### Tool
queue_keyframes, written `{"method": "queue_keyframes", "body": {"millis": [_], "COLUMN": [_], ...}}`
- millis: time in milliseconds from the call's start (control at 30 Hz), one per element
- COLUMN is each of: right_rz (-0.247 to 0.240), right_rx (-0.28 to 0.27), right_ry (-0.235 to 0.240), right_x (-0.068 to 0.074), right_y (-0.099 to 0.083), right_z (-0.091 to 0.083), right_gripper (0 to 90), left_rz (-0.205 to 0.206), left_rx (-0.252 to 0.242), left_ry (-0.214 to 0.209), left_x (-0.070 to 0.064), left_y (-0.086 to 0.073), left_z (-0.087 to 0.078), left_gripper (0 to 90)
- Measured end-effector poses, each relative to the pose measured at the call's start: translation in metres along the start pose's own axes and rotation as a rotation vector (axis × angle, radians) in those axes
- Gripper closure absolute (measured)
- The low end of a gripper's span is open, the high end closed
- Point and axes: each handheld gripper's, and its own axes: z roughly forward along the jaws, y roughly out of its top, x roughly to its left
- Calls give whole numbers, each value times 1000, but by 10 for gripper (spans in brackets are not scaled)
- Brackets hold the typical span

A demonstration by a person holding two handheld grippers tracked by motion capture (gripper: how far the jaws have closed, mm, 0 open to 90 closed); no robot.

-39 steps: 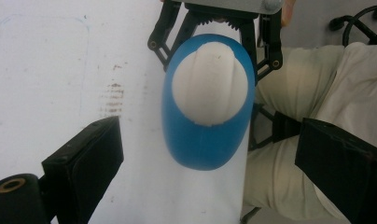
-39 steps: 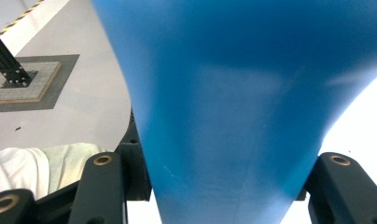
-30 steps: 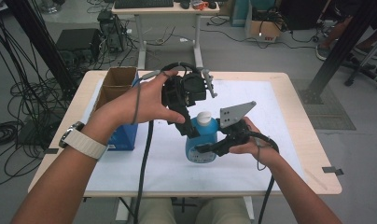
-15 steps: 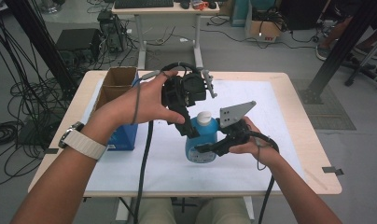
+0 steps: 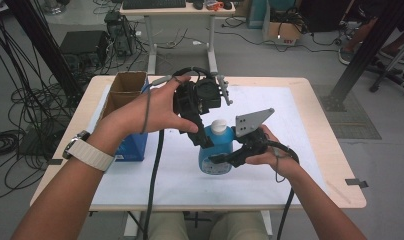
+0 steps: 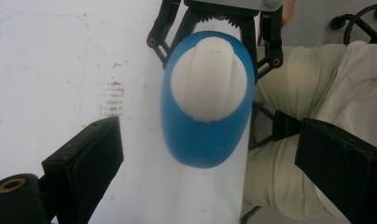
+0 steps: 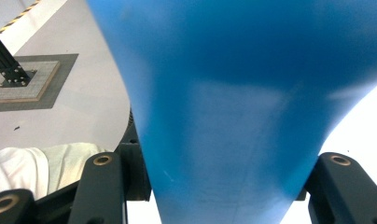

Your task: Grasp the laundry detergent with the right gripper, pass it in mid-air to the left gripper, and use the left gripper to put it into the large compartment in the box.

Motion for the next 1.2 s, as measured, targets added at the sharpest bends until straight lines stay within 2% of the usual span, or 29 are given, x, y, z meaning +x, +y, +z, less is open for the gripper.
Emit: {"method": "queue_keyframes", "body": {"millis": [1200], "right_rz": [5], "right_rx": [-2], "right_ry": [-5], "right_x": [-1], "right_y": [0], "right_z": [-1], "right_gripper": [430], "left_rz": [-3], "left_rx": [-2], "left_ry": [2], "left_x": [0], "left_y": [-2], "left_z": [-1], "left_gripper": [81]}}
